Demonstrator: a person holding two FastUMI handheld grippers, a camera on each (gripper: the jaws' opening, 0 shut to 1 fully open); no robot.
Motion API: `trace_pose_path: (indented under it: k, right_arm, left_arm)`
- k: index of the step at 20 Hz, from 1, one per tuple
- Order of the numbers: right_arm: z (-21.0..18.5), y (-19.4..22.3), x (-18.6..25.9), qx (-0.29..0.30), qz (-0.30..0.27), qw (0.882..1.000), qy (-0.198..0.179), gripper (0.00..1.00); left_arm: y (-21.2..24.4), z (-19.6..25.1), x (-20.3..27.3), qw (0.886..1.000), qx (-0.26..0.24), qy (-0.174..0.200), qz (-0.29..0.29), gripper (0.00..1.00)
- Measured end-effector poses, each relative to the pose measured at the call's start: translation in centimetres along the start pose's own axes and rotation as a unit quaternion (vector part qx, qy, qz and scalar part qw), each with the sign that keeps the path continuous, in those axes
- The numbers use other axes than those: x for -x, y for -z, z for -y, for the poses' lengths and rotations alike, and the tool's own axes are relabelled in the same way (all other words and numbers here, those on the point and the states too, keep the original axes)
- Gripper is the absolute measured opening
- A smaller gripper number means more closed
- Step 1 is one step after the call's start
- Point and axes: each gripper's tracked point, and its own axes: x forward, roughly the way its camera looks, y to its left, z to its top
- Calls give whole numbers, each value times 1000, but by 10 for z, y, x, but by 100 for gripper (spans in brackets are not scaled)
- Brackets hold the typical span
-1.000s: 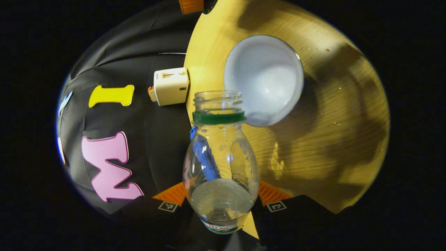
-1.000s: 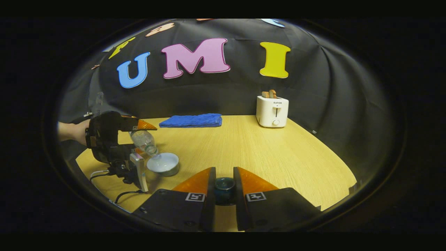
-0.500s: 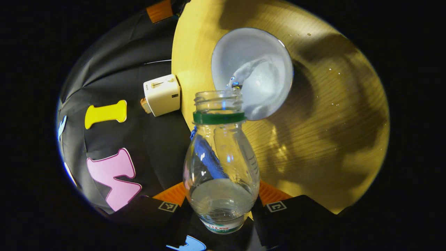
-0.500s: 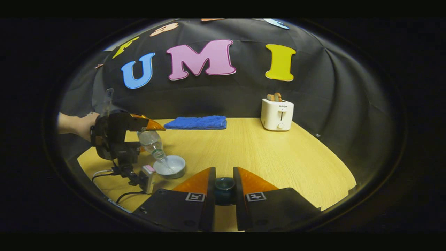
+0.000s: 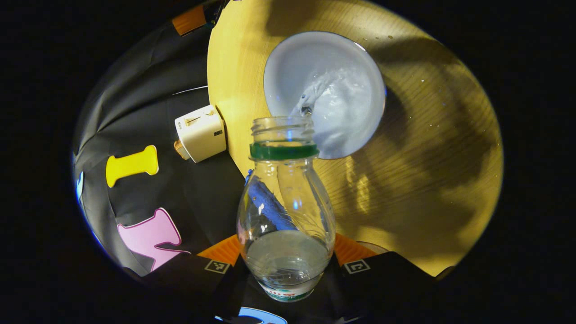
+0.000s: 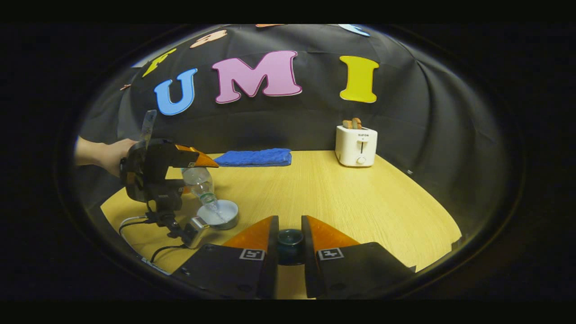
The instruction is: Open the teacup lid with one hand, grasp the water bottle and pour water into the teacup with the other hand; after pouring, place the water bottle on the coaster and then close the teacup lid.
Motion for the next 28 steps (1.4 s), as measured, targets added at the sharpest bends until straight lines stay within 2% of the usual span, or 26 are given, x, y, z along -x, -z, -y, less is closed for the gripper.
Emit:
trace_pose_path:
  k: [7,8,9,17,18,19,20,22,24,25,26,28]
  right_arm:
    - [-8,-4,1,11,4,1000,-5,23]
    - [-9,-3,2,10,3,1000,-5,34]
    - [-9,-3,3,9,1,1000,-5,28]
    - [-13,-8,3,10,2,1000,-9,28]
    - [-14,-8,3,9,2,1000,-9,22]
    - [-14,-8,3,9,2,1000,-10,34]
    - [-14,-9,3,8,3,1000,-9,23]
    - [-14,-8,4,6,3,1000,-9,33]
    - [-13,-8,3,6,2,1000,-8,23]
    - [-12,-7,4,5,2,1000,-8,22]
    - [-12,-6,3,4,1,1000,-8,28]
    - [-10,-6,3,4,0,1000,-7,30]
  left_arm:
    - [11,-15,1,1000,-24,-4,-11,76]
    - [12,-17,2,1000,-27,-4,-12,76]
    - [13,-19,3,999,-30,-4,-12,76]
    - [14,-30,4,996,-83,-6,-9,77]
    - [14,-30,4,996,-87,-6,-8,77]
    - [13,-31,5,996,-91,-6,-9,76]
    - [13,-31,5,995,-94,-7,-9,77]
    - [13,-33,7,995,-104,-6,-11,76]
    - [11,-35,6,994,-110,-4,-11,76]
    - [10,-35,6,993,-113,-2,-12,76]
    - [9,-36,5,993,-118,-2,-13,76]
    - [6,-37,4,992,-124,-1,-11,77]
